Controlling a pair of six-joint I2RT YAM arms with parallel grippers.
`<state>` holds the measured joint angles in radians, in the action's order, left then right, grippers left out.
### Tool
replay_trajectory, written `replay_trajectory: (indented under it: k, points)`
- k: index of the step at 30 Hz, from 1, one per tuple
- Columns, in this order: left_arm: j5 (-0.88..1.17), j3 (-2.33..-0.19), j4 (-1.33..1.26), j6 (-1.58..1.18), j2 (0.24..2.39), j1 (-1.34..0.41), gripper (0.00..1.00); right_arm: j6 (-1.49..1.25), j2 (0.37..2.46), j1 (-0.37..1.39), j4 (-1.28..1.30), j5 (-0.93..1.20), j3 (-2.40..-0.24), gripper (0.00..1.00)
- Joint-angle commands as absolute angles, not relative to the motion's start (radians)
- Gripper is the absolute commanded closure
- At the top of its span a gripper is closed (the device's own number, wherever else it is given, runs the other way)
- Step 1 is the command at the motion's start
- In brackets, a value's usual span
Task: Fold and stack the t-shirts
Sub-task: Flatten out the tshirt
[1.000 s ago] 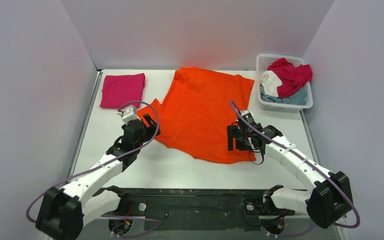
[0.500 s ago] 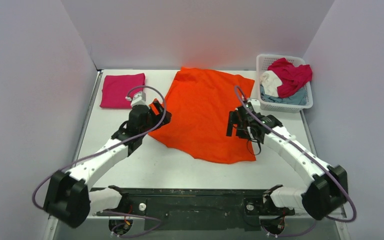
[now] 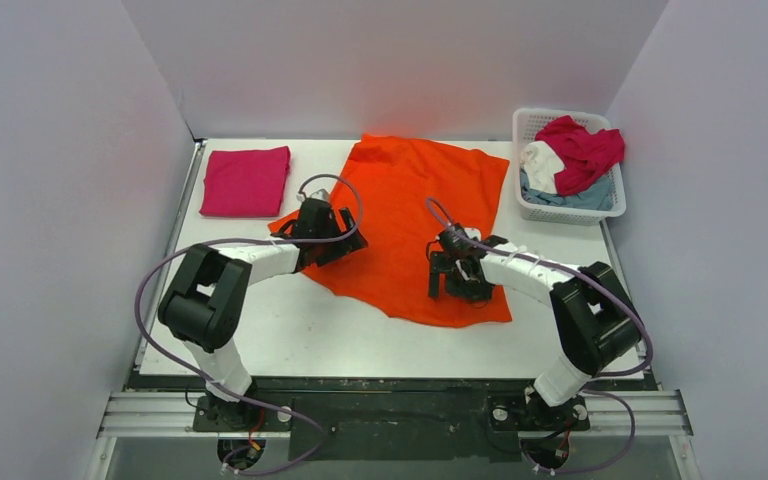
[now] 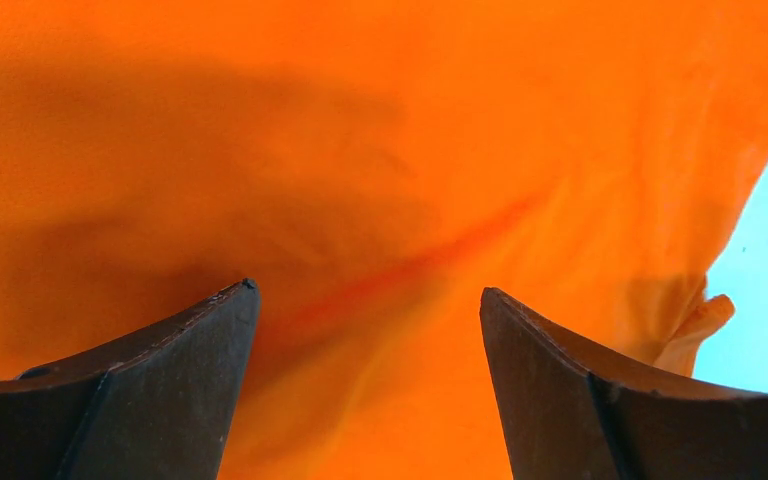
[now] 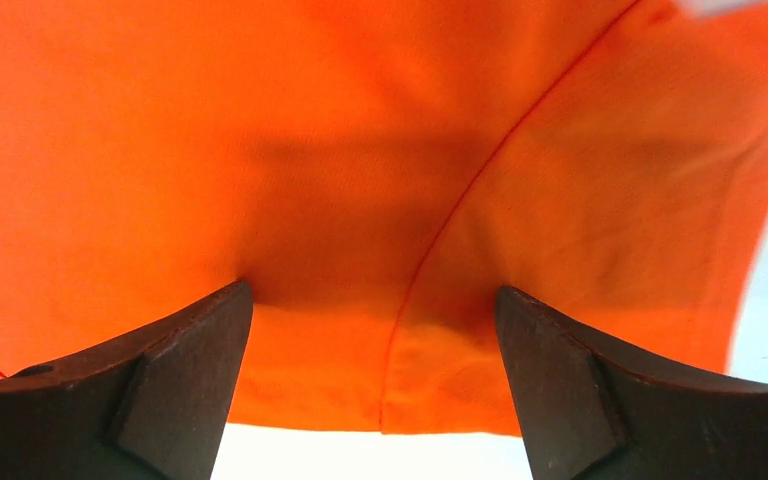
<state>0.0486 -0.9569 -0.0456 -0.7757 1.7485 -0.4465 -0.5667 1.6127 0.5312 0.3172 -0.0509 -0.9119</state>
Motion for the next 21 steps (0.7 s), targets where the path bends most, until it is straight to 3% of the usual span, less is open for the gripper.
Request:
replay_trajectory:
  k: [1, 8, 13, 17, 21]
  points:
    - [0.092, -0.889, -0.125, -0.806, 1.754, -0.389, 0.08, -0.603, 1.576, 0.626, 0.326, -0.008, -0.846, 0.14]
    - [0.103, -0.719, -0.098, -0.798, 1.593, -0.207, 0.08, -0.653, 1.601, 1.003, 0.323, 0.143, -0.869, 0.14]
    - [0.034, -0.758, 0.13, -0.741, 1.449, -0.104, 0.08, -0.465, 1.793, 1.269, 0.353, 0.314, -1.224, 0.15]
    - [-0.031, -0.846, 0.254, -0.705, 1.329, -0.095, 0.08, -0.284, 1.857, 1.309, 0.515, 0.226, -1.471, 0.17]
    - [0.029, -0.829, 0.217, -0.735, 1.241, -0.099, 0.07, -0.38, 1.739, 1.176, 0.444, 0.259, -1.422, 0.17]
